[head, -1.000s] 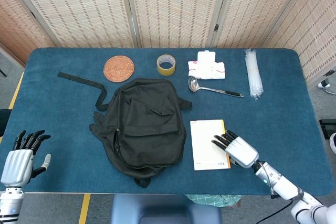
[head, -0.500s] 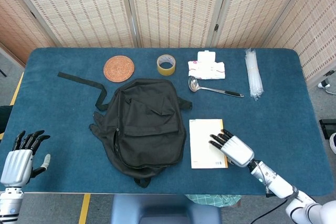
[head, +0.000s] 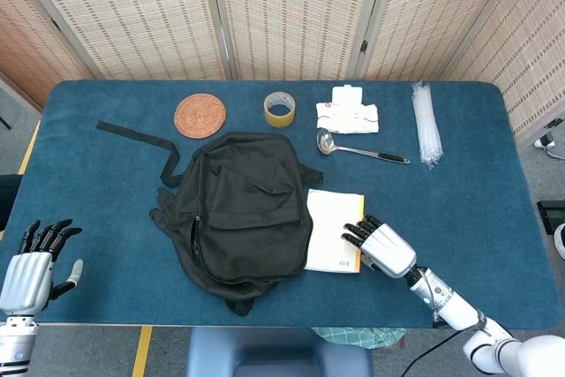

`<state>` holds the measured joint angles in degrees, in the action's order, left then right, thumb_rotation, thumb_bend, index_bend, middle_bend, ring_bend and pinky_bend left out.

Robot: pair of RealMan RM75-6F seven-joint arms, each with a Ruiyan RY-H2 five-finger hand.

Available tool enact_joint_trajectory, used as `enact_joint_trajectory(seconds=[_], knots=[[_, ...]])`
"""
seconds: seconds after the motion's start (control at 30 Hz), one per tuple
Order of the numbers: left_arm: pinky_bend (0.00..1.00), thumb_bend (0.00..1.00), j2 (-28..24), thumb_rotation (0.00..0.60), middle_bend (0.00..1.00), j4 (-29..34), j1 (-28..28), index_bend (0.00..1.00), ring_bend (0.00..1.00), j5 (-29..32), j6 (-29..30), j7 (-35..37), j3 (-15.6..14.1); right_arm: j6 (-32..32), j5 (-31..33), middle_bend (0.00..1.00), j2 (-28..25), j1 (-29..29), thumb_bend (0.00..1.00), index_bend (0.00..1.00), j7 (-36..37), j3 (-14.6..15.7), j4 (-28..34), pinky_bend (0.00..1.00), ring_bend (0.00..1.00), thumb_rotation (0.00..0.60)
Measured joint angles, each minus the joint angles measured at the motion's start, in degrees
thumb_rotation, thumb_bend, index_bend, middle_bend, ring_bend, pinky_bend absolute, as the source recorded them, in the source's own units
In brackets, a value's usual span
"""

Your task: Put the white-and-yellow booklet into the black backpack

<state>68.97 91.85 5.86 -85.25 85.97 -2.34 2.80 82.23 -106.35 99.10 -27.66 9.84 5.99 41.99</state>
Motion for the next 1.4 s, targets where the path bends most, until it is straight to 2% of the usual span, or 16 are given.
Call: enact_joint_trajectory(seconds=[0.13, 0.2, 0.43, 0.6, 0.77, 1.4], knots=[[0.0, 0.47, 0.03, 0.6, 0.19, 0.16, 0.12, 0.27, 0.18, -0.09, -0.38, -0.12, -0.1, 0.99, 0.4, 0.33, 3.1, -0.38, 0.4, 0.35, 1.48, -0.61, -2.55, 0.47, 0.4, 0.6], [0.0, 0.47, -0.03, 0.6, 0.19, 0.45, 0.21, 0.27, 0.18, -0.21, -0.52, -0.15, -0.13, 1.15, 0.49, 0.33, 4.43, -0.7, 0.41, 0.35, 1.58, -0.79, -3.21, 0.49, 0.41, 0.6], [0.0, 0.47, -0.33, 0.6, 0.19, 0.83, 0.07, 0.29, 0.18, -0.36, -0.32, 0.2, -0.14, -0.66, 0.86, 0.32, 7.86, -2.16, 0.42, 0.33, -1.58, -0.86, -5.17, 0.47, 0.4, 0.6], [0.01, 0.47, -0.41, 0.6, 0.19, 0.86, 0.06, 0.29, 0.18, -0.4, -0.61, 0.56, -0.3, -2.77, 1.28, 0.29, 8.15, -2.86, 0.43, 0.28, -2.99, -0.48, -4.47, 0.42, 0.36, 0.6], [0.01, 0.47, -0.51, 0.6, 0.19, 0.82, 0.07, 0.29, 0.18, -0.44, -0.68, 1.18, -0.29, -2.69, 1.68, 0.3, 8.22, -3.34, 0.43, 0.28, -3.99, -0.39, -3.35, 0.42, 0.36, 0.6], [0.0, 0.46, -0.63, 0.6, 0.19, 0.67, 0.1, 0.29, 0.17, -0.62, -0.86, 1.95, -0.3, -2.93, 4.17, 0.39, 9.11, -3.82, 0.43, 0.57, -3.39, -1.6, -1.95, 0.42, 0.39, 0.6]])
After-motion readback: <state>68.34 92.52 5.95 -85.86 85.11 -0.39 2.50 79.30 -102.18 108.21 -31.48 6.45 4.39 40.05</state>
